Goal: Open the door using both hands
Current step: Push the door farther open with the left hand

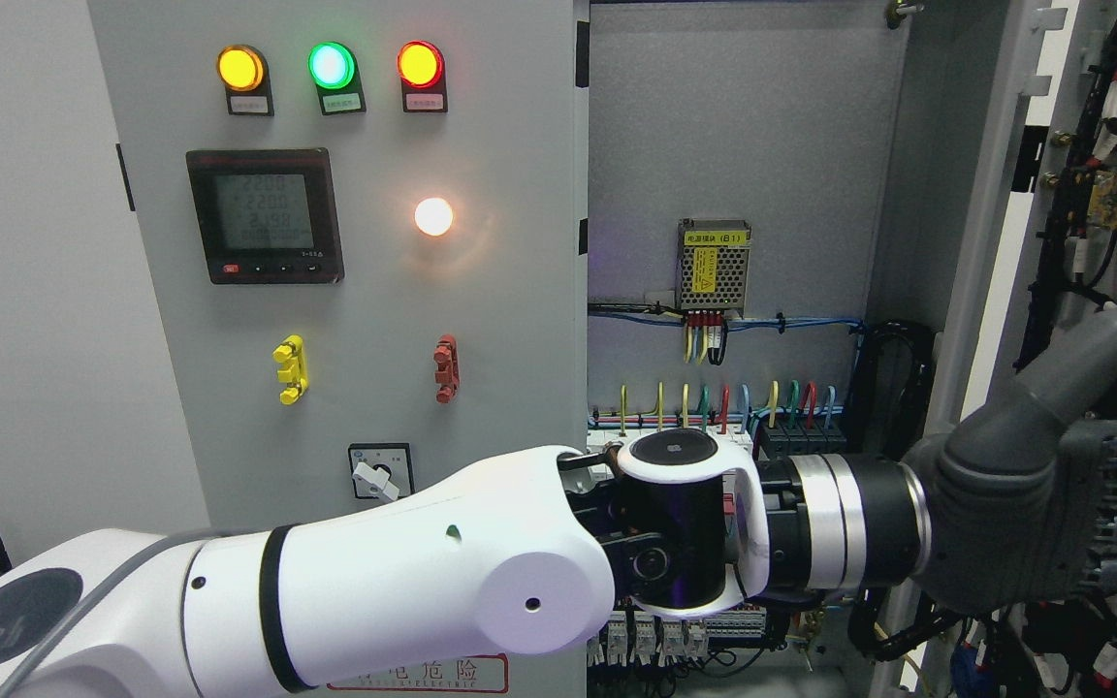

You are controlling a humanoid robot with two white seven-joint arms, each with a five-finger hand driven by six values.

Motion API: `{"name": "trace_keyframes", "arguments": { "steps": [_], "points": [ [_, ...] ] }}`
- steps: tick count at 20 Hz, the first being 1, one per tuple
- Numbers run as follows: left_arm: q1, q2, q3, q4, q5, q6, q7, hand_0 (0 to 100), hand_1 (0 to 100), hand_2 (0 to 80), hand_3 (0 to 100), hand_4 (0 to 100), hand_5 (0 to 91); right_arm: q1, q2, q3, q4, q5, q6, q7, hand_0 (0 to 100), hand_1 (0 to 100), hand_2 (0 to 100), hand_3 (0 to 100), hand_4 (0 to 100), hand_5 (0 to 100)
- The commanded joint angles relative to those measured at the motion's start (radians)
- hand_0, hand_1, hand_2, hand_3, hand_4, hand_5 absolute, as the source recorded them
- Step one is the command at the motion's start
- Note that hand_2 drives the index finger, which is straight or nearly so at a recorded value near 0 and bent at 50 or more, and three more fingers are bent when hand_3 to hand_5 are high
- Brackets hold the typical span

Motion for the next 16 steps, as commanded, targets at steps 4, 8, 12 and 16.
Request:
{"name": "trace_keyframes", "arguments": {
  "steps": [4,8,12,16],
  "points": [
    [0.003,-0.107,0.001,0.064,-0.007,-0.009,0.046,0,0,0.0,0,3,0.0,0.000,0.000,0.000,0.000,-0.032,0.000,0.000,0,0,0,0,0,0],
    [0.003,-0.111,0.001,0.062,-0.007,-0.012,0.061,0,0,0.0,0,3,0.0,0.000,0.000,0.000,0.000,-0.032,0.000,0.000,0,0,0,0,0,0],
    [0.003,-0.112,0.010,0.062,-0.007,-0.014,0.101,0,0,0.0,0,3,0.0,0.000,0.000,0.000,0.000,-0.032,0.000,0.000,0,0,0,0,0,0],
    [0.003,-0.112,0.010,0.059,-0.005,-0.019,0.101,0,0,0.0,0,3,0.0,0.000,0.000,0.000,0.000,-0.032,0.000,0.000,0,0,0,0,0,0]
  ]
}}
